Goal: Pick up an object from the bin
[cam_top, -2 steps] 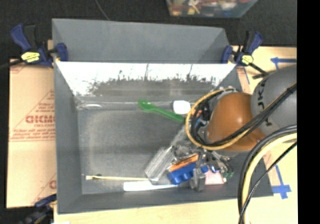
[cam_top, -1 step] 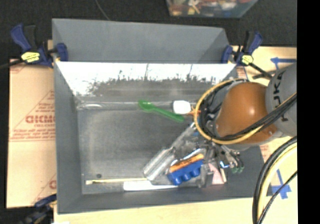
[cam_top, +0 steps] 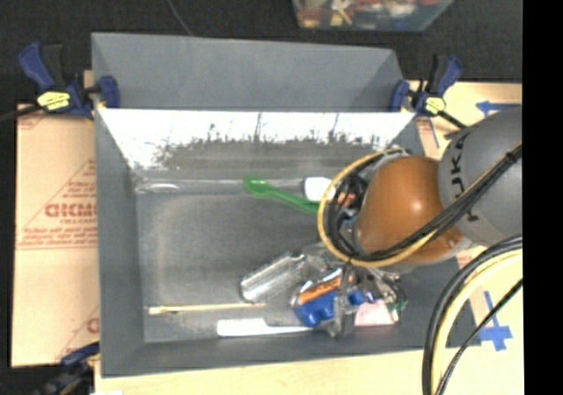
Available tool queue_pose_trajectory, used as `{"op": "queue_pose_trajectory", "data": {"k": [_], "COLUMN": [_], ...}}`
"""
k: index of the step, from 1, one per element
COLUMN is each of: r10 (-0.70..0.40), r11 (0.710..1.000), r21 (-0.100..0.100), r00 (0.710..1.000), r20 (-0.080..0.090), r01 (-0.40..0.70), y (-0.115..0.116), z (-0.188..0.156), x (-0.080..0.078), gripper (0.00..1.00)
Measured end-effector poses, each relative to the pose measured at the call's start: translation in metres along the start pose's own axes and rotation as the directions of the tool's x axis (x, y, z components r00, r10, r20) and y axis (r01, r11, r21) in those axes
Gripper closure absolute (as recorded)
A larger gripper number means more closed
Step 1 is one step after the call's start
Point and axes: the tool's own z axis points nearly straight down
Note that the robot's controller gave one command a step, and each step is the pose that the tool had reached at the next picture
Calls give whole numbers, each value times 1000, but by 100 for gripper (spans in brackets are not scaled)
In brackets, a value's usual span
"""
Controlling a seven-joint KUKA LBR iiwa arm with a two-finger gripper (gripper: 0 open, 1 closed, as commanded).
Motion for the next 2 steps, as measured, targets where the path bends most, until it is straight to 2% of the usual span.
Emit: {"op": "queue_pose_trajectory", "data": {"k": [1,2], "r10": [-138,-59], "r11": [990,998], "r21": [9,3], "r00": [990,998], "r20": [20,11], "r01": [138,59], "y": [-2,-2], "z": [26,28], "x": [-2,1], "gripper": [0,100]}}
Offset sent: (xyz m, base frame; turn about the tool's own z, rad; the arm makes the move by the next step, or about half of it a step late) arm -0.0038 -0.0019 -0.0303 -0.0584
